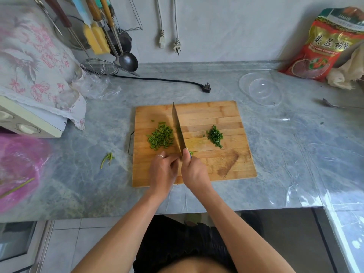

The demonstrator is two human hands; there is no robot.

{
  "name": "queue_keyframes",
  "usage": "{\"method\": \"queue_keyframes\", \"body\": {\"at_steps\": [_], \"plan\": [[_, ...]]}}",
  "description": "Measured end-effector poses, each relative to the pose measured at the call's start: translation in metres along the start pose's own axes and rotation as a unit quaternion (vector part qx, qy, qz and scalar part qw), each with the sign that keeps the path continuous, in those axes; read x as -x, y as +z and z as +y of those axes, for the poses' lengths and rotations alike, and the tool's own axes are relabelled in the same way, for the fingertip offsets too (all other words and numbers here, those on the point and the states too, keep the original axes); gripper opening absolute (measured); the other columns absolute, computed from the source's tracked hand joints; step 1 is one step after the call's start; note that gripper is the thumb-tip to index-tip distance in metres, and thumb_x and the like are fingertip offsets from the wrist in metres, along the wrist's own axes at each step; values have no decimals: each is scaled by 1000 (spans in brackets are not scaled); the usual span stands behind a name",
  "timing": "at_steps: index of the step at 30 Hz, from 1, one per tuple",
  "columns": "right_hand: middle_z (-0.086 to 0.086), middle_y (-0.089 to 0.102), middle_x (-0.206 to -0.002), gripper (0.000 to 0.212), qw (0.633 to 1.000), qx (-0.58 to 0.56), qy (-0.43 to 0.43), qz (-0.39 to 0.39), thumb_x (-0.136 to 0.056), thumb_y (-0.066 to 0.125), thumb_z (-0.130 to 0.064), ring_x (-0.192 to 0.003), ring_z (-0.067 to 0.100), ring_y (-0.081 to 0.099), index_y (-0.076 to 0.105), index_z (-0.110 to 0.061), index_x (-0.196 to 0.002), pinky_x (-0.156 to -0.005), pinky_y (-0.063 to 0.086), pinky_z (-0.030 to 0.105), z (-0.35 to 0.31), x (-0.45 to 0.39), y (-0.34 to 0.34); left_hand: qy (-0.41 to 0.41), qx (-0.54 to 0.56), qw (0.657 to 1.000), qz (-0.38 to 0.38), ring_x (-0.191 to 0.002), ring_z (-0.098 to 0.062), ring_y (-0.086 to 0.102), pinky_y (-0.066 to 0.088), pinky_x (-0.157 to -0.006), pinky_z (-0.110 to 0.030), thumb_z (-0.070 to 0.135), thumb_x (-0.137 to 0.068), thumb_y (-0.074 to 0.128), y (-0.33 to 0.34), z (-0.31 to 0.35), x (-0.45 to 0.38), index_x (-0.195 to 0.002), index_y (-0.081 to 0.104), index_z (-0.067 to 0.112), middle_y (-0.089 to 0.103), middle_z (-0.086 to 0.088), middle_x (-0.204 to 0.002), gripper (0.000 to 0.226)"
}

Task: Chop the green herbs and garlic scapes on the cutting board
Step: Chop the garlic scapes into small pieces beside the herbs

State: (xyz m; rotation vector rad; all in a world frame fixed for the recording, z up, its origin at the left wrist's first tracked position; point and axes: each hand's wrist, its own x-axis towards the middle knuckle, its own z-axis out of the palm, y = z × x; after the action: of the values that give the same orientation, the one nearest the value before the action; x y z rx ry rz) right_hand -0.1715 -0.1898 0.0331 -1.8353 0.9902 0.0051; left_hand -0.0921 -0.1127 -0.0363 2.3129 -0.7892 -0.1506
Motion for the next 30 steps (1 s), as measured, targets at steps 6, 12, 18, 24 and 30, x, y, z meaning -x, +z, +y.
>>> {"method": "queue_keyframes", "body": {"at_steps": [6, 12, 18, 24, 30], "plan": [[6, 49, -55, 63, 996, -78, 33, 19, -100, 19, -59, -42, 20, 47, 48, -12, -68, -44, 42, 31, 8, -5, -14, 23, -9, 1000, -19, -76, -17, 59, 41, -61, -25, 10, -87, 66, -4, -5, 0, -100, 78, 23, 61, 2, -83, 22], [8, 48, -56, 66, 998, -60, -5, 28, -98, 22, -60, -49, 20, 45, 47, -8, -66, -50, 43, 37, 18, 18, -23, 13, -12, 1000, -12, -81, -19, 61, 52, -66, -36, 18, -88, 70, -1, -5, -7, -95, 76, 14, 66, -3, -87, 10], [-3, 46, -63, 50, 1000, 0, -11, 7, -99, 25, -56, -55, 9, 41, 45, -21, -70, -54, 35, 22, 17, 22, -12, 2, -12, 1000, -17, -74, -17, 59, 47, -62, -35, 20, -90, 66, -3, -3, -8, -87, 76, 18, 64, -1, -80, 11], [3, 51, -59, 28, 999, -53, 3, 11, -100, 30, -20, -43, 17, 36, 51, -4, -109, -41, 22, 25, 8, 23, -4, -12, -8, 1000, -23, -74, -18, 58, 43, -58, -34, 22, -90, 64, 0, -4, -7, -82, 76, 19, 63, -2, -82, 15], [6, 50, -52, 32, 996, 9, -42, 74, -100, 21, -7, -35, 15, 40, 48, 0, -115, -34, 9, 23, 25, 23, 15, -17, 6, 999, -26, -75, -14, 52, 29, -58, -29, 25, -90, 61, -2, 0, -6, -77, 73, 21, 51, 11, -78, 17]]}}
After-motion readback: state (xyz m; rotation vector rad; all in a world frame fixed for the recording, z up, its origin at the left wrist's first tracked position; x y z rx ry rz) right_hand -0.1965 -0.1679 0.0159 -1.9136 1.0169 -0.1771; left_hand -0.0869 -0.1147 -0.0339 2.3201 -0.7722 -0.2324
